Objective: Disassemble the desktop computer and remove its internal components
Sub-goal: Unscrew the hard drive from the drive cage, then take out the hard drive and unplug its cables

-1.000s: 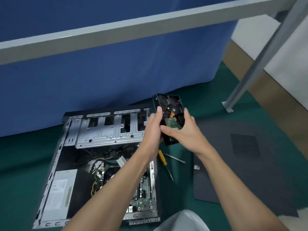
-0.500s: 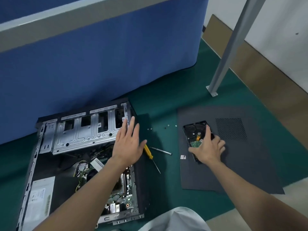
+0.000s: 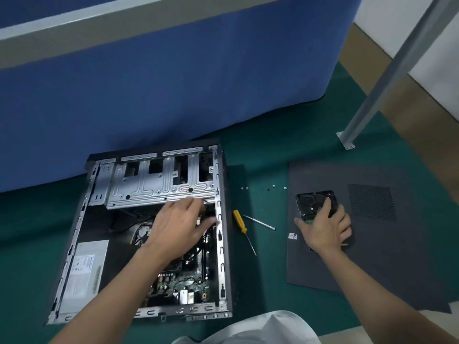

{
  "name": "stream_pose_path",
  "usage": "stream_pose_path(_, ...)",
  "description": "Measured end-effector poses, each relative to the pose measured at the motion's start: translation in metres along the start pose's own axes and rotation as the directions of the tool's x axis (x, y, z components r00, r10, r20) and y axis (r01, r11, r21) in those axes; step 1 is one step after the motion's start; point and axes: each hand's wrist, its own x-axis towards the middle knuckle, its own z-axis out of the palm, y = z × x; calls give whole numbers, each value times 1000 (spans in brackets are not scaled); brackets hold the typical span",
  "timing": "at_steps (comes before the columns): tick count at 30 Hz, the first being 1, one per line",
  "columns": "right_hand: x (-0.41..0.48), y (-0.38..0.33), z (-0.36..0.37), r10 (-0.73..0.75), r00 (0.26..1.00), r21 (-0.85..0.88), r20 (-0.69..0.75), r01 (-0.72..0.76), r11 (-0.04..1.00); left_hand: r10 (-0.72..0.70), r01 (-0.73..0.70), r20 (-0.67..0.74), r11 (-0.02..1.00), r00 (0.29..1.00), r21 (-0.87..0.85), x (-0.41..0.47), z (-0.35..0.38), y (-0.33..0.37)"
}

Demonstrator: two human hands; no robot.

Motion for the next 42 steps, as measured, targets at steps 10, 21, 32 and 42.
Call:
stream_pose_path(10, -76, -128, -24, -453, 863, 279, -225, 502, 819, -35, -54, 648, 992, 761, 117, -29, 3, -41)
stream_pose_path(21, -142, -161, -6, -890, 375, -164, 259, 925, 342, 132, -180, 161, 923, 978, 340, -10, -24, -87)
stream_pose_path(32, -184, -165, 16, -606, 404, -501, 685, 866, 12, 106, -84, -68, 960, 992, 267, 3, -13, -98)
stream_pose_path(42, -159, -203, 51, -470, 801, 75, 370, 479, 875, 153, -141, -164, 987, 975, 83, -26, -2, -100)
